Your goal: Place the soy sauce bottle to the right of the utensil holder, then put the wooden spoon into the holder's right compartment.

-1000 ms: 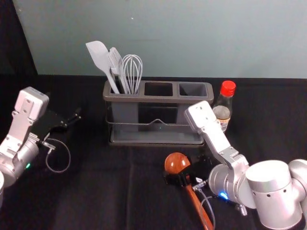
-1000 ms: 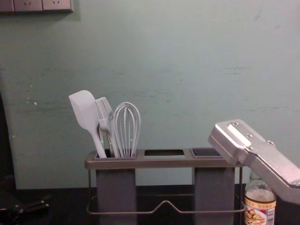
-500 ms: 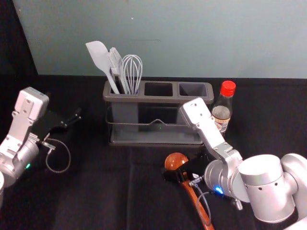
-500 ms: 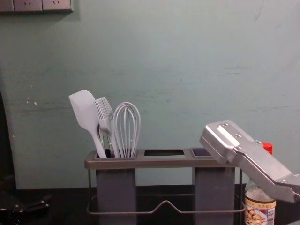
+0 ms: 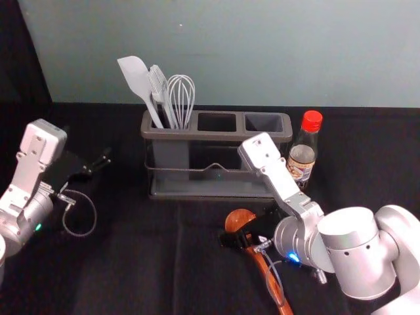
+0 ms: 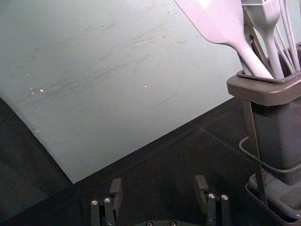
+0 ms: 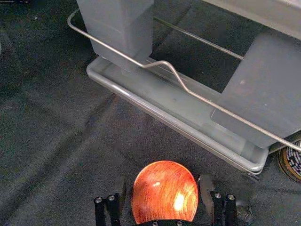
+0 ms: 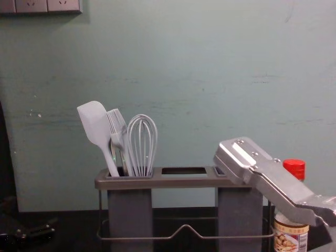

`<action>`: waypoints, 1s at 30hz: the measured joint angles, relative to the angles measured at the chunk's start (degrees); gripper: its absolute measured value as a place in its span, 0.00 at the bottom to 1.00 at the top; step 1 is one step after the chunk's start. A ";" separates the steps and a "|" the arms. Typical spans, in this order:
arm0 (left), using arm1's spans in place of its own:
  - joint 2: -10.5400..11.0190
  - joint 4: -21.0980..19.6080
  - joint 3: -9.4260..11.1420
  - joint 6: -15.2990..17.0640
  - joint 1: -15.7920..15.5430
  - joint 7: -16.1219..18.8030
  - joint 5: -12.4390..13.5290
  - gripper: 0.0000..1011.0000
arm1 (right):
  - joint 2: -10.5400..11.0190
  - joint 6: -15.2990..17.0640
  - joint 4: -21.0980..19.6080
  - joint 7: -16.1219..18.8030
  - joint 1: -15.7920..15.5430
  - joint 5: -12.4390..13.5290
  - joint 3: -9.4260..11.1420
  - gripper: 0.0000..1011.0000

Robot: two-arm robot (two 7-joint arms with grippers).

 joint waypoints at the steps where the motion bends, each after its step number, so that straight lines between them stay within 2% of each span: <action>1: 0.00 0.00 0.00 0.00 0.00 0.00 0.00 0.99 | -0.06 0.01 0.07 0.03 0.04 -0.14 -0.02 0.99; 30: 0.00 0.00 0.00 0.00 0.00 0.00 0.00 0.99 | -1.25 0.33 0.99 2.56 -0.20 -3.59 0.93 0.99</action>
